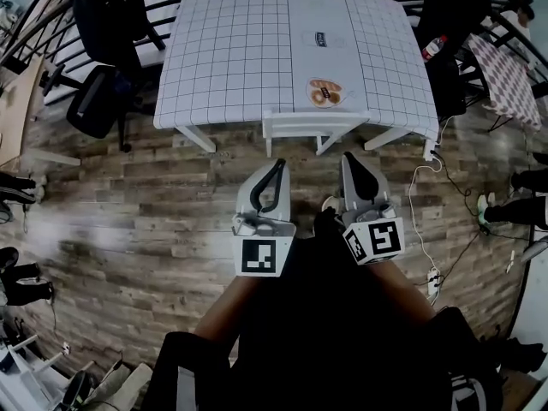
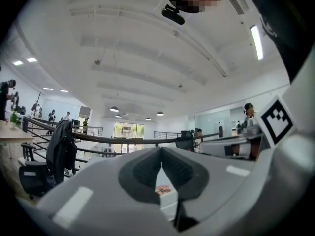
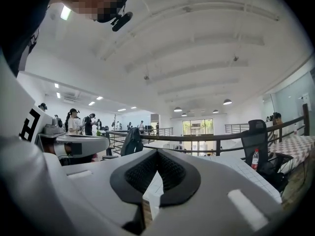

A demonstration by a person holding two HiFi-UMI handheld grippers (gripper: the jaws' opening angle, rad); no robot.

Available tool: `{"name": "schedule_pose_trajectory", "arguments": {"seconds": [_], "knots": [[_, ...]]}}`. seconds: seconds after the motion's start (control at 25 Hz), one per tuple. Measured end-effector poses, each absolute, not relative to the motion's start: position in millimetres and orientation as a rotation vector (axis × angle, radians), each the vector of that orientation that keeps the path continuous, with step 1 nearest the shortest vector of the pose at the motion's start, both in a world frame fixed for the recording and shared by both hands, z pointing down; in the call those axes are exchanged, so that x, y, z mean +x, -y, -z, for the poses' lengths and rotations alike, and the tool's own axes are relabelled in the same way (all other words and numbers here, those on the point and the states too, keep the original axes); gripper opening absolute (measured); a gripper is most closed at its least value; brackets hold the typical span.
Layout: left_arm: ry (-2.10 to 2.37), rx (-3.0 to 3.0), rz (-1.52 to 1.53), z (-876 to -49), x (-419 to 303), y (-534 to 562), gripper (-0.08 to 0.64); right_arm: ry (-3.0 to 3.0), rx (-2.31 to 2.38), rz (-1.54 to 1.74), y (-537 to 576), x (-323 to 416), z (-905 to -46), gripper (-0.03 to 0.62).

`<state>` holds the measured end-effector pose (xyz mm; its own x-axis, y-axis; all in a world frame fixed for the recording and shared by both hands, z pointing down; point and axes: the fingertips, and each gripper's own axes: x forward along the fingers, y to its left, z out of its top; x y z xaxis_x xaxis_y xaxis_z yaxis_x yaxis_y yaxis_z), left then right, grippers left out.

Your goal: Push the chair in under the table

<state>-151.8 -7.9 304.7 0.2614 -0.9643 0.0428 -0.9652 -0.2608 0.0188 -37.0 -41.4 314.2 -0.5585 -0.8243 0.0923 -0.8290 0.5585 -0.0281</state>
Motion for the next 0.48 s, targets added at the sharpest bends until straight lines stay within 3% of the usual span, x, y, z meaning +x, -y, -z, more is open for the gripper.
{"name": "schedule_pose_trajectory", "arguments": {"seconds": [0.12, 0.48], "knots": [[1.87, 2.489, -0.042, -274.3, -137.1, -4.3, 0.011, 2.748, 1.466, -0.113, 24.0, -28.0, -285.9, -0.002], [1.814, 2.627, -0.015, -295.7, -79.8, -19.3, 0.011, 2.736, 1.541, -0.014, -4.0, 15.4, -309.7, -0.003]]}}
